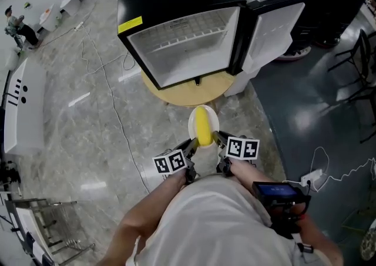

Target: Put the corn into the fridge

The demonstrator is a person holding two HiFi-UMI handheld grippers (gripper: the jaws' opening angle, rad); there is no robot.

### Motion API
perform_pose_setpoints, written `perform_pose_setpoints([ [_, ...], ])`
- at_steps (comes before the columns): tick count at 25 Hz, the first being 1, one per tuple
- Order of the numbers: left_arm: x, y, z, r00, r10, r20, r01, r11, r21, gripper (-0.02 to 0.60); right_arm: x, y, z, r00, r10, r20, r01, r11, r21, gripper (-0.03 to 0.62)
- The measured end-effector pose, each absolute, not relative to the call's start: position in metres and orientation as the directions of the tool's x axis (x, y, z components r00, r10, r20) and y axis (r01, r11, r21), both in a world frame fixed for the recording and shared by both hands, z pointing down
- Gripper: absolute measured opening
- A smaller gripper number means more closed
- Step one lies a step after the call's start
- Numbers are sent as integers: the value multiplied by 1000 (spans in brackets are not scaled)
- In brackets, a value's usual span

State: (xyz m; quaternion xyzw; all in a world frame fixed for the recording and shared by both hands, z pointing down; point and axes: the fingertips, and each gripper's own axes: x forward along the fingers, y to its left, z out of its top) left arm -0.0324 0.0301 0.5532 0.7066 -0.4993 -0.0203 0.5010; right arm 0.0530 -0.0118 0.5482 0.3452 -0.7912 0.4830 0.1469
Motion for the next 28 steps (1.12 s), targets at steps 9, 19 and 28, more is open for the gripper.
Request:
perform_pose_setpoints([
  [9, -19, -24, 559, 455, -750, 479, -676, 59, 735, 71, 61, -73, 554, -749, -340, 568, -661, 341, -668, 51],
  [19, -17, -63, 559, 368, -785, 499, -677, 142, 723, 71, 57, -121, 555, -795, -254, 551, -605, 406, -685, 51],
  [28, -17, -86, 546, 295, -824, 484, -672, 181, 718, 71, 54, -149, 545, -830, -200, 521, -550, 450, -703, 51],
])
